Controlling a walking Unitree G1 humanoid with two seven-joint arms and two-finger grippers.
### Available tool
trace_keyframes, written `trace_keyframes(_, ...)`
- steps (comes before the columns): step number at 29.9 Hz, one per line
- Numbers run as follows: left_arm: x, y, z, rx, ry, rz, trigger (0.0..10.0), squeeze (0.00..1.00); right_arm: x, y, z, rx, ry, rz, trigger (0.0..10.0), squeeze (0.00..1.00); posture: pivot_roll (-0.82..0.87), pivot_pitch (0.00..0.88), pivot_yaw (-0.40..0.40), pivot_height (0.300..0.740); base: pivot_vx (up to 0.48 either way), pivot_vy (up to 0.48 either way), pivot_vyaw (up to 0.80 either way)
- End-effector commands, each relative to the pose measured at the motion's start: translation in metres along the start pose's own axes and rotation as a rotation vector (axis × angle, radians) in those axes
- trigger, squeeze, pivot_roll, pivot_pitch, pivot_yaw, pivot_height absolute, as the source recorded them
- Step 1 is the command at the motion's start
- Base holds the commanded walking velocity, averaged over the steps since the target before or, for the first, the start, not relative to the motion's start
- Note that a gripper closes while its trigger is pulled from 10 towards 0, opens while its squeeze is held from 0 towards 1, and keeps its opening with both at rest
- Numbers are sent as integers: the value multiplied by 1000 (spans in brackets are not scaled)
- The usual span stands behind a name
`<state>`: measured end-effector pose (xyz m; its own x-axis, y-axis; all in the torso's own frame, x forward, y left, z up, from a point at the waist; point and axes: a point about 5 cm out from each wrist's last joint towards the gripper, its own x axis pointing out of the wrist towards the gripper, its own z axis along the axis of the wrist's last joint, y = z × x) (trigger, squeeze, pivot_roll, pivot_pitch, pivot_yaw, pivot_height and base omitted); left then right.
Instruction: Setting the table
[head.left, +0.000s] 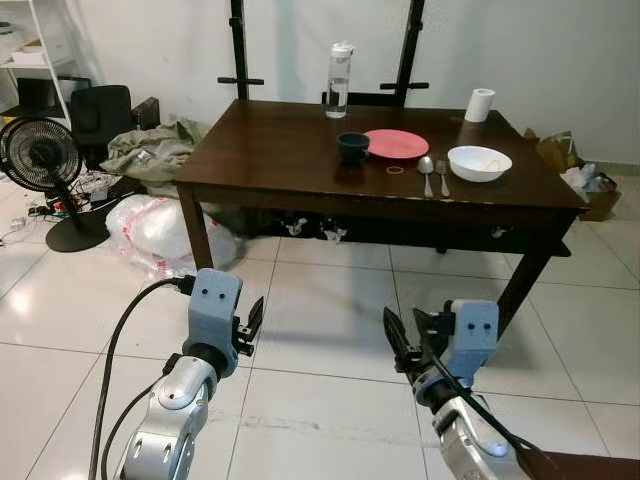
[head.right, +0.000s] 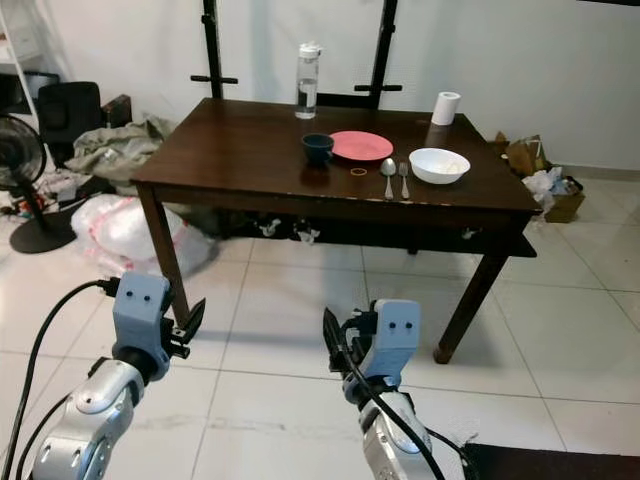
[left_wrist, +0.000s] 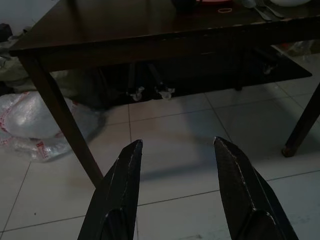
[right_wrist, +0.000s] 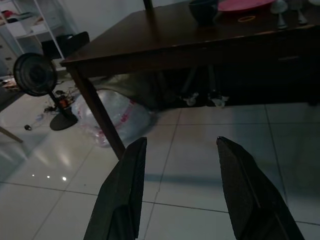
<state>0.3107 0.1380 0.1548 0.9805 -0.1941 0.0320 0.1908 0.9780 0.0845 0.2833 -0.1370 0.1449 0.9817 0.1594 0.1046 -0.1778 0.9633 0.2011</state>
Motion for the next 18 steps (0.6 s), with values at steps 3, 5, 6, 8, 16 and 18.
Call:
trace_keyframes(3, -1, 0, -4, -9, 22, 2, 10000, 0, -1, 2, 0, 9, 4, 28, 10000, 0, 51, 55, 54, 740, 0, 0, 0)
trace_keyframes(5, -1, 0, -4, -8, 23, 2, 10000, 0, -1, 3, 0, 14, 3, 36, 10000, 0, 51, 55, 54, 740, 0, 0, 247)
trace_keyframes(6, -1, 1, -5, -7, 25, 2, 10000, 0, -1, 4, 0, 18, -1, 43, 10000, 0, 51, 50, 57, 740, 0, 0, 788)
trace_keyframes(8, -1, 1, -5, -5, 26, 3, 10000, 0, -1, 5, -1, 23, -2, 48, 10000, 0, 51, 50, 57, 740, 0, 0, 794)
trace_keyframes(16, 0, 4, -8, 7, 36, 39, 10000, 0, 2, 9, 0, 13, -8, 78, 10000, 0, 55, 44, 56, 740, 0, 0, 794)
trace_keyframes(18, 0, 5, -8, 6, 38, 48, 10000, 0, 2, 9, 0, 12, -9, 79, 10000, 0, 55, 44, 56, 740, 0, 0, 794)
